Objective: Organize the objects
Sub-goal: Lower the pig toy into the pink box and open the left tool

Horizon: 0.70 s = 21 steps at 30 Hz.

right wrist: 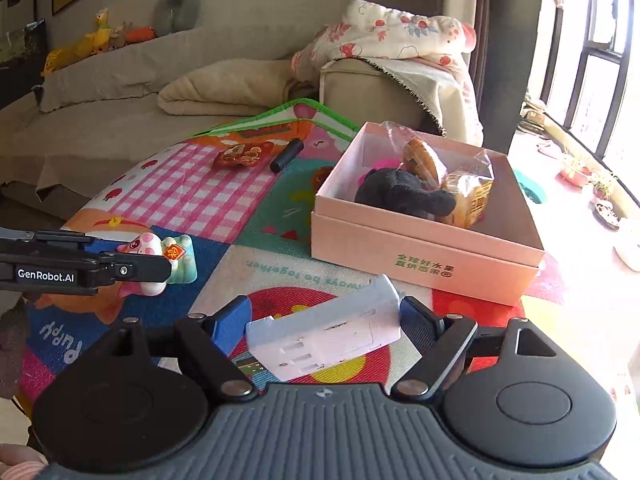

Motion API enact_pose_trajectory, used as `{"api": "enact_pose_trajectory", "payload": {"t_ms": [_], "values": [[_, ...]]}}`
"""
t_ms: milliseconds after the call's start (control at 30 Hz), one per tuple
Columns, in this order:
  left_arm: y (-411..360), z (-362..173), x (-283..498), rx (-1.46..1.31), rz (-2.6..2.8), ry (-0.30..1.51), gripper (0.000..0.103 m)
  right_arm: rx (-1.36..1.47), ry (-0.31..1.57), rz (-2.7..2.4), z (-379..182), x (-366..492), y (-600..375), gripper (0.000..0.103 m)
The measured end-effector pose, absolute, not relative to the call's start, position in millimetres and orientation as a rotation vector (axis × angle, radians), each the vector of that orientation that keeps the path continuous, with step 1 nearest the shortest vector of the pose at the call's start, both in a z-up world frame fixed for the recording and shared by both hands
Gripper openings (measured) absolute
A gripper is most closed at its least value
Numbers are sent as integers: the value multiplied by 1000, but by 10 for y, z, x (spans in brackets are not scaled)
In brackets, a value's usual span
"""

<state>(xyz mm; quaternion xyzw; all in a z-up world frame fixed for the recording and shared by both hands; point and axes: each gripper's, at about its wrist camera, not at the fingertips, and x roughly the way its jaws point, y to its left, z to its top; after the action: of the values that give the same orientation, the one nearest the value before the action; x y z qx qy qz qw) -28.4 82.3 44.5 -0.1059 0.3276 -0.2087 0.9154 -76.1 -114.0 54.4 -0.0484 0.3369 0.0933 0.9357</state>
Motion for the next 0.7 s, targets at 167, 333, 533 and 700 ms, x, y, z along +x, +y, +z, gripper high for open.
{"api": "enact_pose_trajectory", "payload": {"t_ms": [167, 333, 533, 700], "values": [[459, 899, 101, -192, -506, 587, 47, -39, 580, 90, 718, -905, -1488, 82], [19, 1244, 604, -195, -564, 507, 47, 24, 537, 55, 709, -875, -1687, 81], [-598, 1412, 1276, -201, -643, 534, 49, 60, 551, 41, 623, -811, -1830, 81], [-1130, 1291, 1804, -171, -653, 609, 49, 70, 548, 22, 612, -846, -1903, 81]]}}
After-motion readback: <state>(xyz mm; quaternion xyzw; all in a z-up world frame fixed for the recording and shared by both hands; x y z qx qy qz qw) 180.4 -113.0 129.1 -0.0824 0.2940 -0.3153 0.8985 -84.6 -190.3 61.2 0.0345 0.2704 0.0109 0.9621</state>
